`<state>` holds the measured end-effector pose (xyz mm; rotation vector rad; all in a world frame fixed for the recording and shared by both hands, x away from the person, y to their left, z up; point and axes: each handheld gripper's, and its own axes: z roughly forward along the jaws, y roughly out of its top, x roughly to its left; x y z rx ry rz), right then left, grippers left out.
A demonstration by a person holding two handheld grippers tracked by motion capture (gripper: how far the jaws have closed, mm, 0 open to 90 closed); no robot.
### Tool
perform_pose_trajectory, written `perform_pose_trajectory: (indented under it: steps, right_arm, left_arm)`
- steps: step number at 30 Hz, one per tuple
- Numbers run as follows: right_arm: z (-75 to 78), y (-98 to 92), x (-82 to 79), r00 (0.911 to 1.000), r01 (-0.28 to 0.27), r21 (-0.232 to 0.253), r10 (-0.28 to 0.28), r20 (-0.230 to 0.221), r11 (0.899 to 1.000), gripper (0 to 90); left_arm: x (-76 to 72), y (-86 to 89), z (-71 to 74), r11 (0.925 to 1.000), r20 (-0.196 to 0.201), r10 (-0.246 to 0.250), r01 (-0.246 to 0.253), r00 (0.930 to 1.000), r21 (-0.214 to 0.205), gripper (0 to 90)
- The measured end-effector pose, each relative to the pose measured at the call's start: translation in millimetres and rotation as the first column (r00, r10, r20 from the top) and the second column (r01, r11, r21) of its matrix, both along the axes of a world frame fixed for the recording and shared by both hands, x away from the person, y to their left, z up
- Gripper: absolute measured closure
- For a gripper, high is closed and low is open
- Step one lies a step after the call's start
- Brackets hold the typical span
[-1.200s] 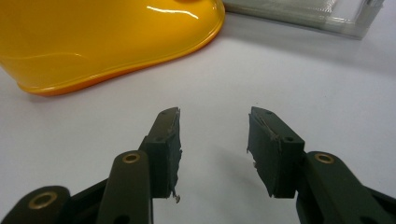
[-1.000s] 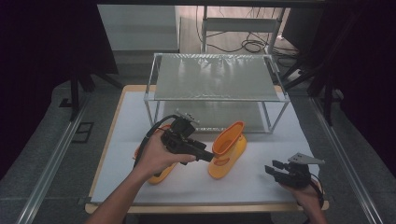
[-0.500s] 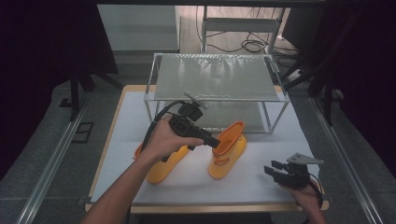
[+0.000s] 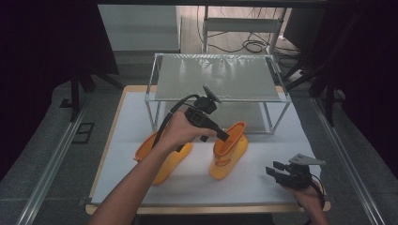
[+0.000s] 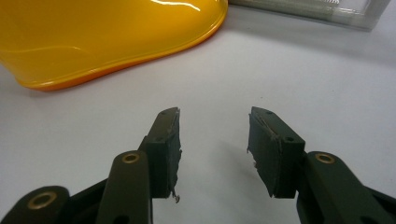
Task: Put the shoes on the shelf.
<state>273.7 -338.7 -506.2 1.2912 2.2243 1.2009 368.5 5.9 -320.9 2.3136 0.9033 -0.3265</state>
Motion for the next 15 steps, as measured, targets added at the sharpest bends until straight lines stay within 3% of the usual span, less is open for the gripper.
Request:
perform_pose_trajectory:
  steps: [10, 15]
  right_arm:
    - [-1.3, 0.1, 0.8, 1.0, 0.003, -0.002, -0.003, -0.006, 1.0, 53.3]
    - [-1.3, -1.5, 1.1, 1.0, 0.005, -0.004, -0.005, -0.004, 1.0, 53.4]
  left_arm:
    - [16.5, -22.6, -13.5, 0.9949, -0.009, 0.021, -0.02, 0.9997, 0.099, 55.9]
    - [23.9, -30.4, -23.1, 0.9926, -0.038, 0.031, -0.027, 0.9988, 0.119, 59.2]
